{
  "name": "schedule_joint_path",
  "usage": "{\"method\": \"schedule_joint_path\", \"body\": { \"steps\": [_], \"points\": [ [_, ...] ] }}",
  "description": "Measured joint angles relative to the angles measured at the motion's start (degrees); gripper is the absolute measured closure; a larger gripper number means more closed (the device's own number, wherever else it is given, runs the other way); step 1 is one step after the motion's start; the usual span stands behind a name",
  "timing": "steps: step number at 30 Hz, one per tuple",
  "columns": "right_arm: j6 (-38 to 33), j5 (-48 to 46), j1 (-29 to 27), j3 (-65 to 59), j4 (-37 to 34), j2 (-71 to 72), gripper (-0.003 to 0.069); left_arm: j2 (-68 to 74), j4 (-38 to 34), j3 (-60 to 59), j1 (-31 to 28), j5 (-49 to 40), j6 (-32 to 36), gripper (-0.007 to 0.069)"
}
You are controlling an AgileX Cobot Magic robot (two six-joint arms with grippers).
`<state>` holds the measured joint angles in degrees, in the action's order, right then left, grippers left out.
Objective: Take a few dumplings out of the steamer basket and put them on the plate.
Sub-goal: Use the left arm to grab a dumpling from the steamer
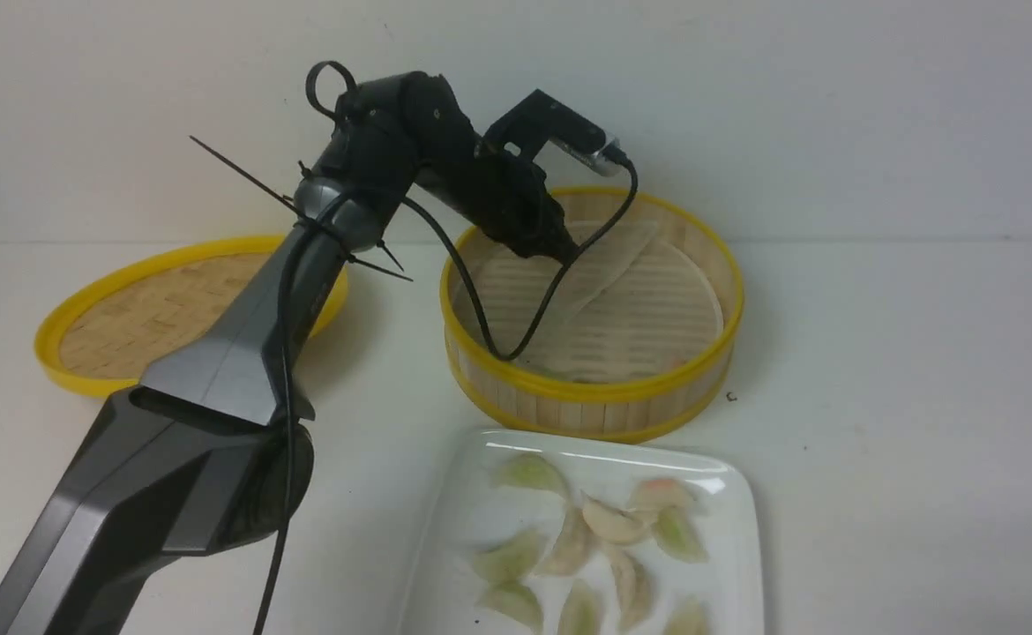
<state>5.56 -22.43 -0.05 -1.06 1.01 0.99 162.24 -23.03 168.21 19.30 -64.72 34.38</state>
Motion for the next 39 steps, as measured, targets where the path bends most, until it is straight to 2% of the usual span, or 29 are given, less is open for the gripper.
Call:
{"method": "schedule_joint_path", "body": {
  "steps": [2,3,4,5,7,10,12,15,17,18,19,21,22,25,29,37,39],
  "points": [
    [0.0,0.0,0.0,0.0,0.0,0.0,0.0673,0.9,-0.3,0.0,-0.2,1.3,2.2,0.0353],
    [0.0,0.0,0.0,0.0,0.0,0.0,0.0673,1.0,-0.3,0.0,-0.2,1.8,2.5,0.0331],
    [0.0,0.0,0.0,0.0,0.0,0.0,0.0673,1.6,-0.2,0.0,-0.3,2.8,3.7,0.0245],
    [0.0,0.0,0.0,0.0,0.0,0.0,0.0673,1.6,-0.2,0.0,-0.3,2.9,3.9,0.0235],
    [0.0,0.0,0.0,0.0,0.0,0.0,0.0673,2.4,-0.1,0.0,-0.4,4.9,4.6,0.0132],
    [0.0,0.0,0.0,0.0,0.0,0.0,0.0673,2.7,0.0,0.0,-0.4,6.1,5.0,0.0066],
    [0.0,0.0,0.0,0.0,0.0,0.0,0.0673,2.9,0.4,0.1,-0.4,6.5,4.9,0.0050],
    [0.0,0.0,0.0,0.0,0.0,0.0,0.0673,3.1,1.6,0.4,-0.4,5.9,4.0,0.0055],
    [0.0,0.0,0.0,0.0,0.0,0.0,0.0673,3.3,2.0,0.5,-0.4,4.6,2.6,0.0079],
    [0.0,0.0,0.0,0.0,0.0,0.0,0.0673,3.3,2.1,0.5,-0.4,3.9,1.6,0.0117],
    [0.0,0.0,0.0,0.0,0.0,0.0,0.0673,3.3,2.2,0.5,-0.4,3.9,1.4,0.0117],
    [0.0,0.0,0.0,0.0,0.0,0.0,0.0673,3.3,3.3,0.9,-0.4,1.3,-1.4,0.0264],
    [0.0,0.0,0.0,0.0,0.0,0.0,0.0673,3.1,4.1,0.9,-0.3,0.5,-2.1,0.0295],
    [0.0,0.0,0.0,0.0,0.0,0.0,0.0673,1.8,8.3,0.9,-0.2,-2.6,-4.9,0.0291],
    [0.0,0.0,0.0,0.0,0.0,0.0,0.0673,0.1,11.4,0.5,-0.3,-5.9,-5.4,0.0291],
    [0.0,0.0,0.0,0.0,0.0,0.0,0.0673,-6.4,8.7,0.3,-0.5,-7.0,-7.5,0.0291],
    [0.0,0.0,0.0,0.0,0.0,0.0,0.0673,-8.2,8.2,0.3,-0.5,-7.0,-10.2,0.0291]
  ]
}}
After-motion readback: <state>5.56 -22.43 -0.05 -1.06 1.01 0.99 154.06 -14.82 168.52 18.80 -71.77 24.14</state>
